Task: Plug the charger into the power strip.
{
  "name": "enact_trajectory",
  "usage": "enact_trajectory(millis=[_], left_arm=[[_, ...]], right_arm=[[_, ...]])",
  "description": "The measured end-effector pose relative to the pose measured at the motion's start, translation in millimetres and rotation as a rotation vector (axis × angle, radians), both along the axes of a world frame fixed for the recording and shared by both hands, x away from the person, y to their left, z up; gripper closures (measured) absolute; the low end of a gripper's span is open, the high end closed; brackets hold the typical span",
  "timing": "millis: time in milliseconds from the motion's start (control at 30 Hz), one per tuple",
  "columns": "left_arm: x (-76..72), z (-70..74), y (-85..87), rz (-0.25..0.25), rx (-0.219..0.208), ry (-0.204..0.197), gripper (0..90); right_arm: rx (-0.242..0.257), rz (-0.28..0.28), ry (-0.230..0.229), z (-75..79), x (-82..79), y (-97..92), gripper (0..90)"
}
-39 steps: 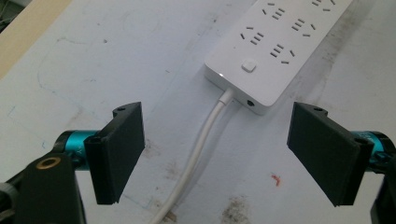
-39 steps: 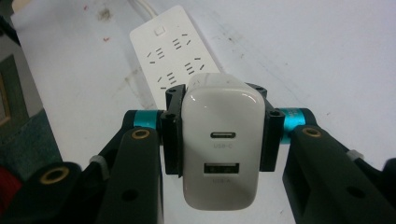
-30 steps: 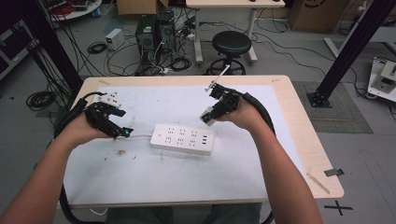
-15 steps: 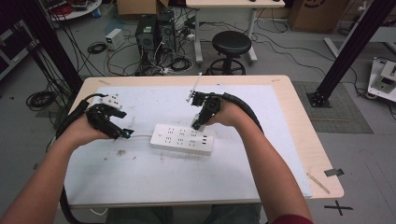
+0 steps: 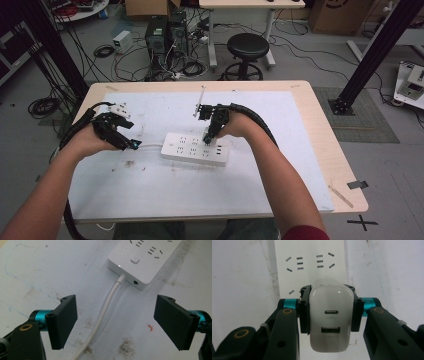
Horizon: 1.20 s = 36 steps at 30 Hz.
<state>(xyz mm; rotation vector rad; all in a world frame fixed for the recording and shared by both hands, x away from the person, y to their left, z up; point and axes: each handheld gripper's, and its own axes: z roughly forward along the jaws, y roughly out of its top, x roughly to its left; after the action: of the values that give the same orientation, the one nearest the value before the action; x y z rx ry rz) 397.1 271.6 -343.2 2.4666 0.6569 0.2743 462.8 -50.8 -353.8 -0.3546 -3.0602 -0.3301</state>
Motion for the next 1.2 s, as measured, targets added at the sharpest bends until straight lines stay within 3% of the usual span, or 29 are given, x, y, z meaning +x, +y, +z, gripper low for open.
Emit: enact_trajectory(millis=[200, 500, 667, 733, 767, 1000, 1033, 1100, 1200], left_arm=[[-0.3, -2.8, 2.1, 0.013, -0.011, 0.004, 19.0], [0.2, -3.4, 1.8, 0.007, -0.008, -0.001, 19.0], [0.5, -4.3, -1.6, -0.002, 0.002, 0.001, 19.0], [0.3, -5.1, -4.5, -0.012, 0.002, 0.0, 19.0], [0.5, -5.4, -4.9, -0.012, 0.001, 0.002, 19.0], [-0.7, -4.8, -4.3, -0.008, 0.003, 0.002, 19.0], [-0.4, -4.4, -3.6, -0.008, 0.004, 0.002, 19.1], [0.6, -4.4, -1.5, -0.003, 0.001, 0.003, 19.0], [1.1, -5.0, -1.6, 0.007, 0.001, 0.004, 19.0]], right_arm=[[-0.008, 0.016, 0.02, -6.2, -0.1, 5.5, 63.1], [-0.045, 0.061, -0.035, -5.8, -7.6, 14.3, 63.3], [-0.037, 0.041, -0.021, -6.8, -4.6, 13.9, 63.4], [-0.046, 0.044, -0.036, -6.6, -7.1, 16.0, 63.5], [-0.092, 0.05, -0.063, -10.9, -13.4, 22.0, 63.5], [-0.048, 0.025, -0.042, -15.5, -9.4, 17.2, 63.6], [-0.071, 0.036, -0.067, -15.0, -13.7, 20.0, 63.7], [-0.054, 0.027, -0.048, -15.4, -10.1, 17.5, 63.7], [-0.064, 0.025, -0.06, -15.5, -12.3, 19.7, 63.7]])
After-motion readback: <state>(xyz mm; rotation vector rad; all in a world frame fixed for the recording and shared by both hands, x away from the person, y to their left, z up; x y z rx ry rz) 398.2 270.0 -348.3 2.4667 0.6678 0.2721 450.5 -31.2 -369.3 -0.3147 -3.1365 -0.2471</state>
